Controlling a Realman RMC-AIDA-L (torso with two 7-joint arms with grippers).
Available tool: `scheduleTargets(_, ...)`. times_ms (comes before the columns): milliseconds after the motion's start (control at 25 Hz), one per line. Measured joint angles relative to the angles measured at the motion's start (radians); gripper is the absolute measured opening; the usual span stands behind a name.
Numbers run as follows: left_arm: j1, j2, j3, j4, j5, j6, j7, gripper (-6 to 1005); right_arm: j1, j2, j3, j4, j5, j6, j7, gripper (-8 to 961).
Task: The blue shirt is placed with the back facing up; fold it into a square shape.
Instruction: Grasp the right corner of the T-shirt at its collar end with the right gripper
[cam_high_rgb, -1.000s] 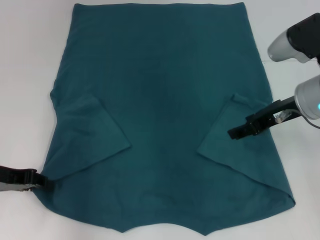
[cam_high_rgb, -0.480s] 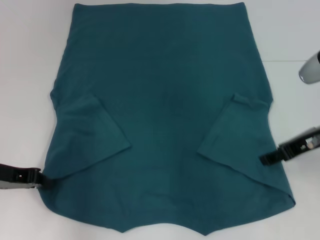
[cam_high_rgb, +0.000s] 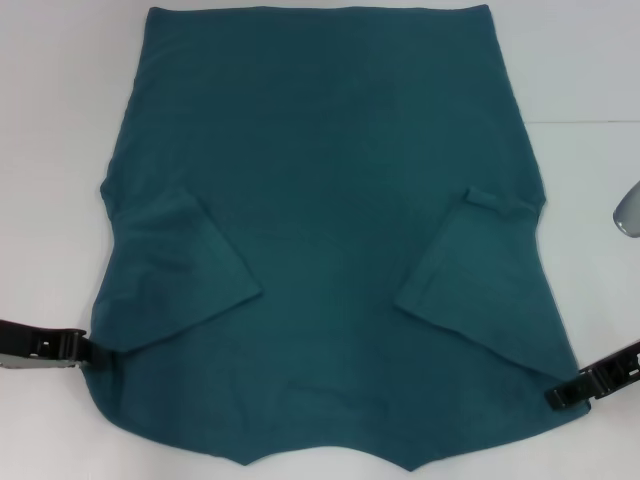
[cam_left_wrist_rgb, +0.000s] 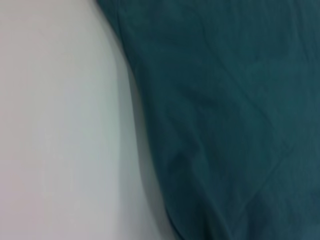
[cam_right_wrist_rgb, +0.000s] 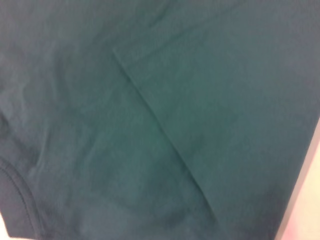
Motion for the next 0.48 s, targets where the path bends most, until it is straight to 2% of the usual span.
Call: scheduleTargets(480, -0.012, 0.007, 0.005, -0.007, -0.008, 0.002, 0.005, 19, -0.014, 0.005, -0.066, 0.007, 0.027, 0.011, 0.02, 732)
